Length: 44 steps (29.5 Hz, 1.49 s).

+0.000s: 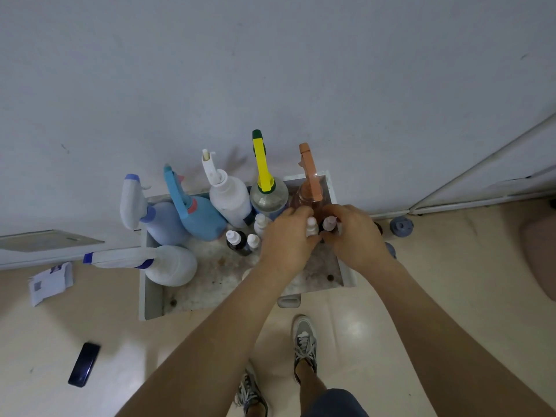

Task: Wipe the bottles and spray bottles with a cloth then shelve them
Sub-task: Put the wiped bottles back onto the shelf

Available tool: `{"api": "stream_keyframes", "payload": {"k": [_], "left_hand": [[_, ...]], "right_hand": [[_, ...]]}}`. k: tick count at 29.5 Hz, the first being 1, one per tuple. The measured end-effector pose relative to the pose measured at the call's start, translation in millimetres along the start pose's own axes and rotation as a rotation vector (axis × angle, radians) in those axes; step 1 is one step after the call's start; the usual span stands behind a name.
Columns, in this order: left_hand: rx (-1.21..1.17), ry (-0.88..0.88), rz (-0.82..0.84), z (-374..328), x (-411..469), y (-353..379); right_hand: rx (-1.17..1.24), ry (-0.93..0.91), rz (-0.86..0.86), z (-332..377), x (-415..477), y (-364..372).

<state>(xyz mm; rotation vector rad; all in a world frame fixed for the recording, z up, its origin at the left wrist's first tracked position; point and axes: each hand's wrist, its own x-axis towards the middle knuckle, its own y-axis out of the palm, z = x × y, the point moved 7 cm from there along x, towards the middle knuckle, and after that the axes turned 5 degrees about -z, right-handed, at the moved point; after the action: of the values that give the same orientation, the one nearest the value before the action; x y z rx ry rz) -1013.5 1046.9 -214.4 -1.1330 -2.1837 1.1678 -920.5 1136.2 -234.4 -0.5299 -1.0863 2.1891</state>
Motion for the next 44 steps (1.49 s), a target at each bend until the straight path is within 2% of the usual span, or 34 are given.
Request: {"api": "stream_keyframes", "payload": {"k": [3,5,8,11,15,22,27,32,39,44], "left_hand": [[0.016,0.011,-0.027,-1,-6,-23],[0.048,0.004,-0.114,7,-11,-47],[0.223,-0.019,-0.224,24,-19,-72],[0.419,-0.041,-0.130,40,-15,-61],[0.375,-0.042,-0.043,47,-7,-44],[0.493,0.173,0.016,1,-11,-27],[0.459,0.125,0.051,12,-6,-12],[0.363,0.062,0.026,27,-3,-13],[0.418,0.101,0.018,24,-7,-15],[0.251,0.020,0.027,23,-2,-18]], "right_hand": [[-0.017,-0.053,-0.090,9,-2,-10],[-0.028,-0.108,-0.169,20,-4,-16],[-0.087,-0.130,-0.157,34,-6,-11],[-0.116,-0.114,-0.110,38,-5,-2],[-0.183,-0.145,-0.144,39,-3,-3],[-0.247,-0.216,-0.204,30,-2,-6],[-0.198,-0.227,-0.191,35,0,-4],[-0.126,-0.165,-0.049,29,3,2],[-0.080,-0.140,-0.073,24,3,5],[-0.092,-0.120,-0.058,25,3,4]]}}
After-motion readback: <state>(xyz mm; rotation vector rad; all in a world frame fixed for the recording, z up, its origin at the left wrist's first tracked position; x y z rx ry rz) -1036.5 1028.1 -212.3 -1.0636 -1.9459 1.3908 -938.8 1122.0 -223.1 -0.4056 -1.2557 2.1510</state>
